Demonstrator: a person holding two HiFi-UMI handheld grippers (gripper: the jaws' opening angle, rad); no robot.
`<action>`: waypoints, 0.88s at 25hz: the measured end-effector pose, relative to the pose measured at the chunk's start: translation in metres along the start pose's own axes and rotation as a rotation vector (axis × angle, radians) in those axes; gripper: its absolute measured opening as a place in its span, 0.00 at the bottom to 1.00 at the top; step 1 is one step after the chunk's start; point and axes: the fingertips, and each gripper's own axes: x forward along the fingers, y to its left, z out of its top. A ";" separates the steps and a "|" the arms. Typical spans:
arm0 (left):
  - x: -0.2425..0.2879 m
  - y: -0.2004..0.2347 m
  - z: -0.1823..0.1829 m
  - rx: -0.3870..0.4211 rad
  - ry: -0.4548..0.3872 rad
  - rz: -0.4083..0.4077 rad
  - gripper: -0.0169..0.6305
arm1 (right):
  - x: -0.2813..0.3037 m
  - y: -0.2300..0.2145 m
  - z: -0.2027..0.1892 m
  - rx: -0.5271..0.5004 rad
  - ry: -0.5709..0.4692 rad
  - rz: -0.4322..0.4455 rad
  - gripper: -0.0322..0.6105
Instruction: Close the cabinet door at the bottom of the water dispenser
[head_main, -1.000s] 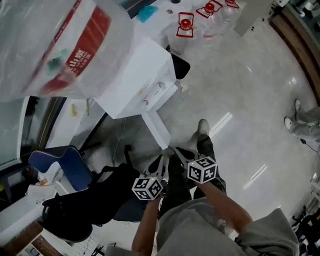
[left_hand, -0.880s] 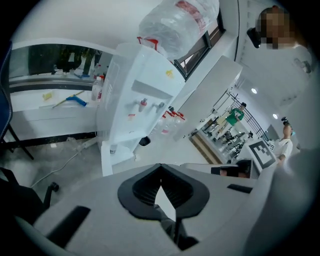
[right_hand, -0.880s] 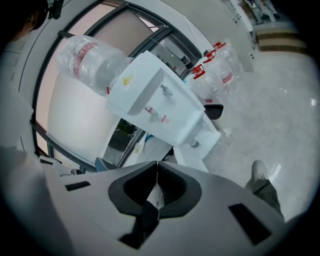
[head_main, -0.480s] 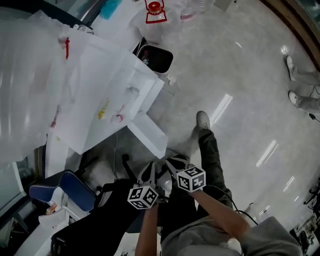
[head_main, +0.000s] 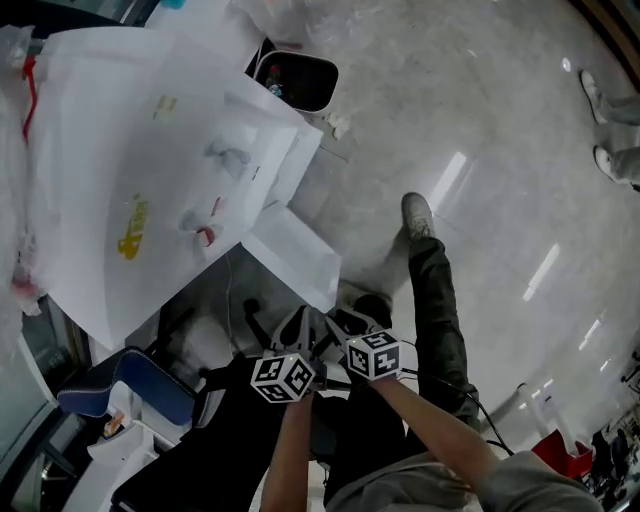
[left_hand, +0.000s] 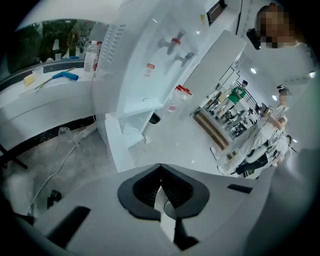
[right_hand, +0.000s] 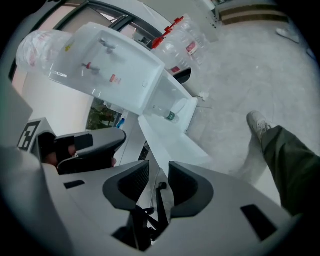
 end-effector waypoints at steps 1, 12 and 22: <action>0.003 0.004 -0.002 0.005 0.005 -0.001 0.04 | 0.006 -0.004 -0.006 0.014 0.003 -0.011 0.22; 0.012 0.030 -0.028 -0.004 0.062 -0.018 0.04 | 0.054 -0.036 -0.030 0.109 0.001 -0.083 0.27; 0.027 0.022 -0.033 -0.023 0.079 -0.027 0.04 | 0.048 -0.045 -0.018 0.092 0.013 -0.050 0.28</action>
